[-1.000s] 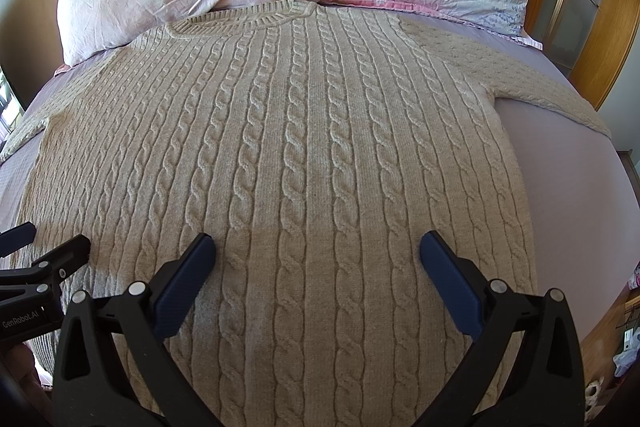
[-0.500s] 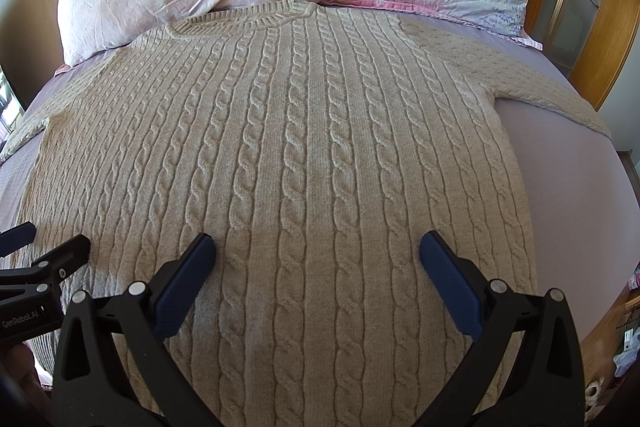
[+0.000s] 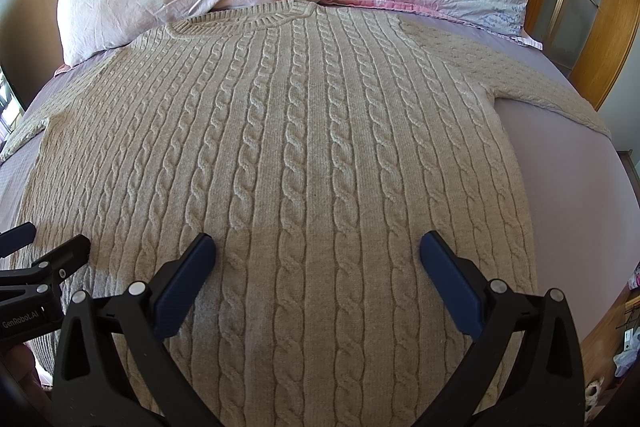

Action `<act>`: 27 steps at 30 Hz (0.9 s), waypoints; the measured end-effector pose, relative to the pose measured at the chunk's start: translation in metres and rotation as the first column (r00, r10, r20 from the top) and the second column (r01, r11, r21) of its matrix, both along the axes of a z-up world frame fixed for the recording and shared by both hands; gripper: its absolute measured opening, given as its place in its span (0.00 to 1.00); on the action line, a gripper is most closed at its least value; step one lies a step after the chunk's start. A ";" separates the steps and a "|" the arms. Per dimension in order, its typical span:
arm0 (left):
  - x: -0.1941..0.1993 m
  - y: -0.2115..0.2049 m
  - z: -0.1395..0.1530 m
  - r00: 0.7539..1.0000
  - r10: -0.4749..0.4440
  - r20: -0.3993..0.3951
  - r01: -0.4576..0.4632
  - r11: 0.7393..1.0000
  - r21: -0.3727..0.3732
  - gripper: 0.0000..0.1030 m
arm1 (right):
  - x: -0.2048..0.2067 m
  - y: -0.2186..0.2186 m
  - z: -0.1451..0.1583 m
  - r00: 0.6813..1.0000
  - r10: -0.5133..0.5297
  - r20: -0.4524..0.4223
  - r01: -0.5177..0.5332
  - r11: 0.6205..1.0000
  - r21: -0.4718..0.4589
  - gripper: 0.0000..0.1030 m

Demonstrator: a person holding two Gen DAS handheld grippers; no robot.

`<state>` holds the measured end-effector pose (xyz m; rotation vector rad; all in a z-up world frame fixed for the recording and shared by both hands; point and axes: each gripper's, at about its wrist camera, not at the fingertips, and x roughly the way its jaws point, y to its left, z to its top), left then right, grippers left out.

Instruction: Fold small clothes

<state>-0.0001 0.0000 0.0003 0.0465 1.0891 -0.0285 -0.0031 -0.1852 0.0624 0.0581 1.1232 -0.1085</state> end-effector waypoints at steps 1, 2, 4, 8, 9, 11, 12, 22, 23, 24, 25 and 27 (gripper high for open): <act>0.000 0.000 0.000 1.000 0.000 0.000 0.000 1.000 0.000 0.99 | 0.000 0.000 0.000 1.000 0.000 0.000 0.000 1.000 0.000 0.98; 0.000 0.000 0.000 1.000 0.000 0.000 0.000 1.000 0.000 0.99 | 0.000 0.000 0.000 1.000 0.000 0.000 0.000 1.000 0.000 0.98; 0.000 0.000 0.000 1.000 -0.001 0.001 0.001 1.000 0.001 0.99 | 0.000 0.000 0.000 1.000 0.000 0.000 0.000 1.000 0.000 0.98; 0.000 0.000 0.000 1.000 0.000 0.000 0.000 1.000 0.000 0.99 | 0.000 0.000 0.000 1.000 0.000 -0.001 0.000 1.000 0.000 0.98; 0.000 0.000 0.000 1.000 0.000 0.000 0.000 1.000 0.000 0.99 | 0.000 0.000 0.000 1.000 0.000 -0.001 0.000 1.000 0.000 0.98; 0.000 0.000 0.000 1.000 0.000 0.000 0.000 1.000 0.000 0.99 | 0.000 0.000 0.000 1.000 0.000 -0.002 0.000 1.000 0.000 0.98; 0.000 0.000 0.000 1.000 0.000 0.001 0.000 1.000 0.000 0.99 | 0.001 0.000 -0.001 1.000 0.000 -0.002 0.000 1.000 0.000 0.98; 0.000 0.000 0.000 1.000 0.000 0.001 0.000 1.000 0.000 0.99 | 0.002 0.001 -0.001 1.000 0.000 -0.001 0.000 1.000 -0.001 0.98; 0.000 0.000 0.000 1.000 -0.001 0.001 0.001 1.000 0.000 0.99 | 0.002 0.002 0.000 1.000 0.000 0.000 0.000 1.000 -0.001 0.98; 0.000 0.000 0.000 1.000 -0.001 0.001 0.001 1.000 0.000 0.99 | 0.003 0.002 0.000 1.000 0.000 0.000 0.000 1.000 -0.001 0.98; 0.000 0.000 0.000 1.000 -0.001 0.001 0.001 1.000 0.000 0.99 | 0.003 0.002 0.000 1.000 0.001 0.002 -0.001 1.000 -0.001 0.98; 0.000 0.000 0.000 1.000 -0.002 0.000 0.002 1.000 0.002 0.99 | 0.002 0.002 0.000 1.000 0.019 0.013 -0.019 1.000 -0.003 0.98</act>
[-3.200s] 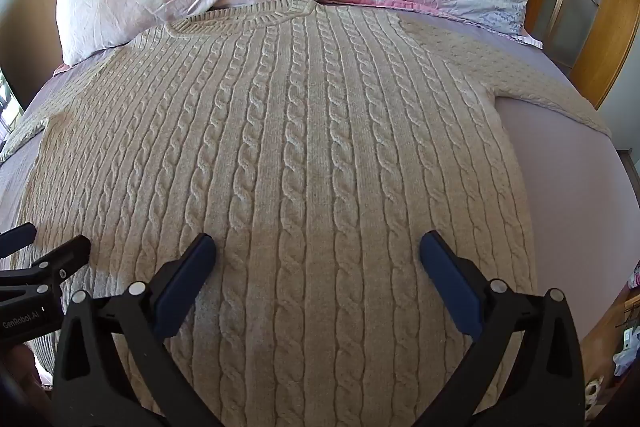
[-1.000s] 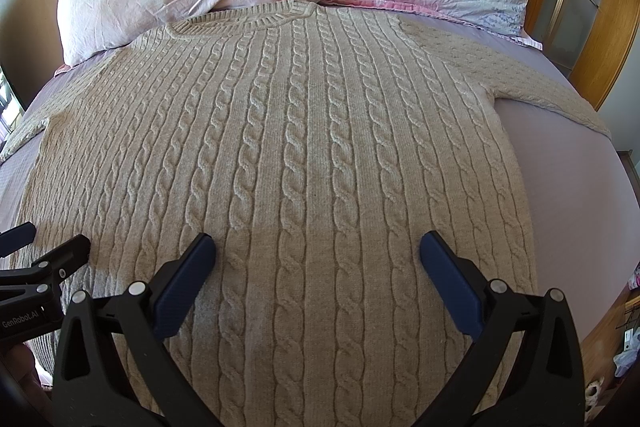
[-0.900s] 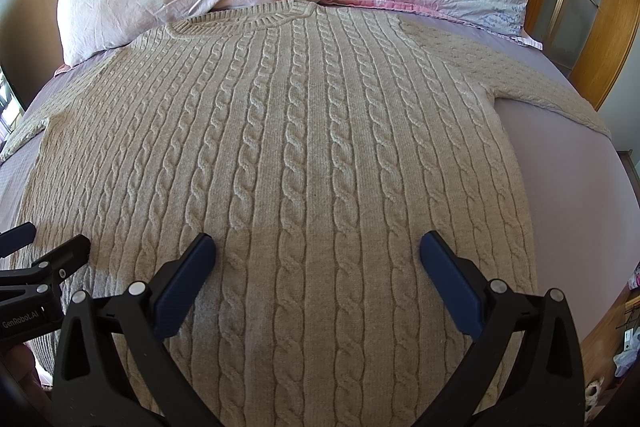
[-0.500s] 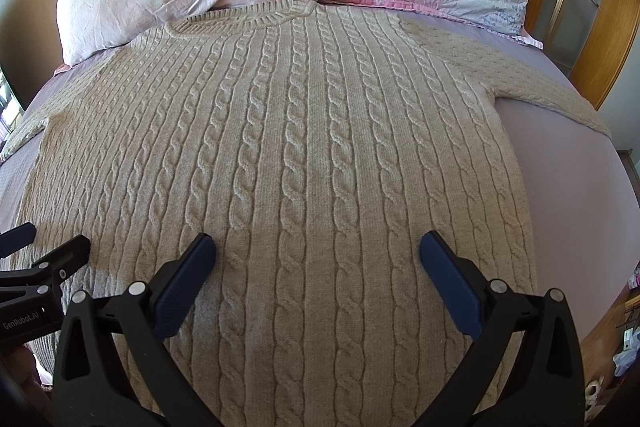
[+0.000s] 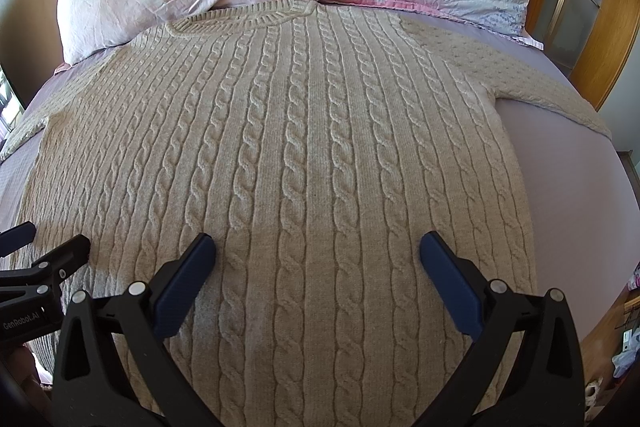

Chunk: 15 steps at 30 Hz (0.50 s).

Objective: Fold small clothes
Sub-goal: 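Grasp a sweater sleeve with the right gripper and fold it across the body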

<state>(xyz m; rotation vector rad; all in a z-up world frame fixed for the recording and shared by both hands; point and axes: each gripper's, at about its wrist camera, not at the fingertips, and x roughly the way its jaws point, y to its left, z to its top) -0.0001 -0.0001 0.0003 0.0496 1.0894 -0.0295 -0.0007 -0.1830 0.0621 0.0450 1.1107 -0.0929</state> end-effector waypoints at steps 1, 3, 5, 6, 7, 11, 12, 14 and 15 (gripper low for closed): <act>0.000 0.000 0.000 1.000 -0.003 0.002 0.003 1.000 0.001 0.99 | -0.002 -0.002 0.000 1.000 0.019 0.011 -0.019 1.000 0.001 0.98; -0.002 0.001 0.000 1.000 -0.011 0.014 0.011 1.000 -0.003 0.99 | -0.009 -0.003 -0.002 0.994 0.077 0.074 -0.078 0.997 0.009 0.98; -0.007 0.002 0.001 0.999 -0.017 0.041 0.017 1.000 0.000 0.99 | -0.012 -0.012 -0.001 0.979 0.174 0.109 -0.180 0.982 0.049 0.98; -0.008 0.001 0.001 0.998 -0.023 0.055 0.023 1.000 0.002 0.99 | -0.011 -0.024 0.003 0.975 0.183 0.128 -0.196 0.976 0.094 0.98; -0.007 0.001 0.001 0.997 -0.032 0.063 0.032 0.999 0.007 0.99 | -0.010 -0.043 0.011 0.976 0.143 0.166 -0.167 0.975 0.146 0.98; -0.007 0.008 0.009 0.991 -0.092 0.096 0.100 0.992 -0.080 0.99 | -0.011 -0.173 0.050 0.910 -0.266 0.319 0.167 0.938 0.305 0.98; -0.003 0.013 0.009 0.988 -0.093 0.123 0.110 0.984 -0.139 0.99 | -0.009 -0.213 0.052 0.871 -0.381 0.310 0.273 0.900 0.340 0.98; -0.001 0.029 0.017 0.978 -0.077 0.193 0.130 0.951 -0.281 0.99 | -0.003 -0.294 0.044 0.773 -0.586 0.242 0.469 0.786 0.403 0.83; 0.001 0.038 0.021 0.972 -0.059 0.229 0.139 0.926 -0.350 0.99 | 0.000 -0.331 0.033 0.723 -0.670 0.168 0.555 0.709 0.435 0.75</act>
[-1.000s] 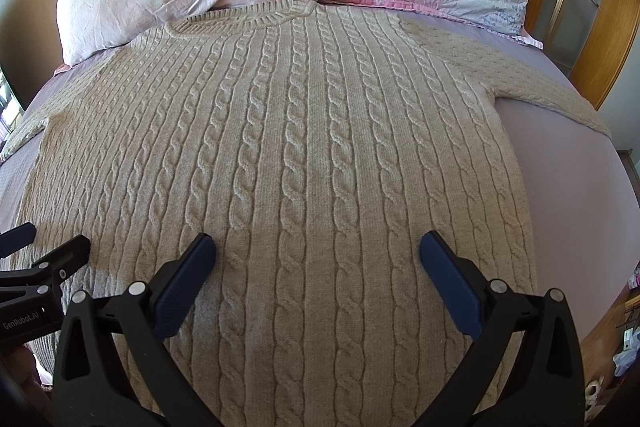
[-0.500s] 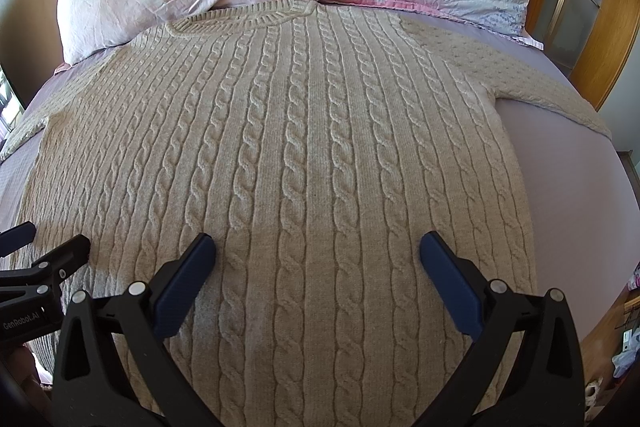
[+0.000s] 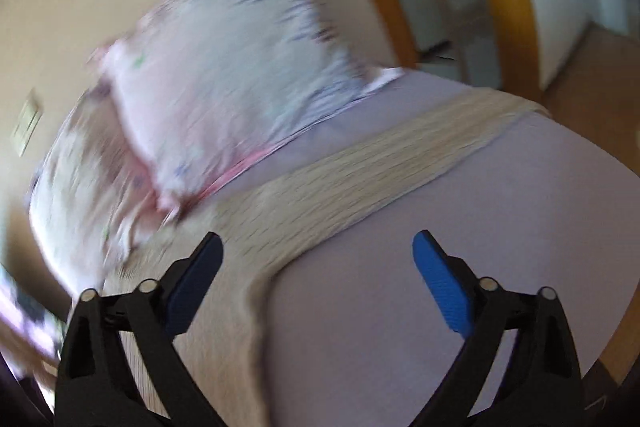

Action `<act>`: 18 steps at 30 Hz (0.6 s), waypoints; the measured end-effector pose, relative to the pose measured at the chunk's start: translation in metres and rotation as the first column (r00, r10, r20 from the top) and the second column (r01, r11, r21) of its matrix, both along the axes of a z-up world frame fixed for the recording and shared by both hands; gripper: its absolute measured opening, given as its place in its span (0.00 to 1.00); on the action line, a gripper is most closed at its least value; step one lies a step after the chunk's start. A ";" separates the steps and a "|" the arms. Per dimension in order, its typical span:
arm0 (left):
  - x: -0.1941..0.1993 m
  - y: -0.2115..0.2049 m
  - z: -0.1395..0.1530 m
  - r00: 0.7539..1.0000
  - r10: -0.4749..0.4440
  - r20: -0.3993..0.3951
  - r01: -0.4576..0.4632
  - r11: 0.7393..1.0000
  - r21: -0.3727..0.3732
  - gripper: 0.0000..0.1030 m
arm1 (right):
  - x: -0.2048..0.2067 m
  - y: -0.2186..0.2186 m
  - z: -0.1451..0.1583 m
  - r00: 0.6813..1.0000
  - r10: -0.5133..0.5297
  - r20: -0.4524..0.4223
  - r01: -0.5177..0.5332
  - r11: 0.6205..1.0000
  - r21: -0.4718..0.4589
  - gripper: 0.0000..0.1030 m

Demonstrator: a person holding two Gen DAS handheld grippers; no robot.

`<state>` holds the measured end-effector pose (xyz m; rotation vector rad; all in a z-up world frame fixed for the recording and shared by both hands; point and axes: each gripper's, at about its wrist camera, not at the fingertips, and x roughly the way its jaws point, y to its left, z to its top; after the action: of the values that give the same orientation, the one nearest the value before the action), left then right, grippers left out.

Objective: Fold small clothes
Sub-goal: 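Grasp a sweater sleeve with the right gripper and fold it across the body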

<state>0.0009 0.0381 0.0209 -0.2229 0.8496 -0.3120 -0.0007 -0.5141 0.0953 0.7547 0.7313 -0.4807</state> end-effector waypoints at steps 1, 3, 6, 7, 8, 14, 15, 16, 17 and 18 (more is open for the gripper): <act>0.002 0.008 0.003 1.000 0.005 0.029 -0.004 0.998 -0.061 0.99 | 0.001 -0.034 -0.012 0.997 -0.079 -0.024 0.081 0.993 0.089 0.60; 0.006 0.023 0.011 0.996 0.033 0.083 -0.023 0.993 -0.118 0.99 | 0.003 -0.083 -0.034 0.982 -0.184 -0.054 0.190 0.964 0.184 0.53; 0.016 0.038 0.022 0.987 0.105 0.121 -0.099 0.994 -0.056 0.99 | 0.005 -0.120 -0.054 0.961 -0.267 -0.077 0.278 0.937 0.210 0.51; 0.018 0.044 0.025 0.983 0.129 0.130 -0.125 0.991 -0.039 0.99 | 0.006 -0.128 -0.057 0.958 -0.281 -0.057 0.287 0.931 0.226 0.50; 0.022 0.053 0.027 0.980 0.150 0.135 -0.146 0.989 -0.033 0.99 | 0.008 -0.135 -0.060 0.953 -0.298 -0.051 0.302 0.925 0.232 0.47; 0.043 0.123 0.028 0.941 0.315 0.125 -0.312 0.949 -0.043 0.99 | 0.026 -0.144 -0.074 0.934 -0.354 -0.048 0.355 0.907 0.226 0.07; 0.045 0.138 0.027 0.928 0.352 0.122 -0.351 0.936 -0.033 0.99 | 0.032 -0.131 -0.060 0.947 -0.320 -0.018 0.319 0.937 0.141 0.07; 0.046 0.152 0.027 0.913 0.388 0.125 -0.388 0.921 -0.026 0.99 | 0.041 -0.111 -0.042 0.967 -0.255 0.018 0.254 0.966 0.037 0.06; 0.045 0.166 0.026 0.899 0.418 0.134 -0.418 0.908 -0.026 0.99 | 0.052 -0.085 -0.024 0.984 -0.172 0.055 0.175 0.984 -0.047 0.06; 0.044 0.179 0.027 0.884 0.444 0.146 -0.445 0.895 -0.023 0.99 | 0.063 -0.058 -0.007 0.992 -0.082 0.095 0.091 0.992 -0.091 0.06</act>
<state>0.0448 0.2173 0.0474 -0.3727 0.6300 0.1083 0.0618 -0.5719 0.0879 0.7168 0.5880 -0.5521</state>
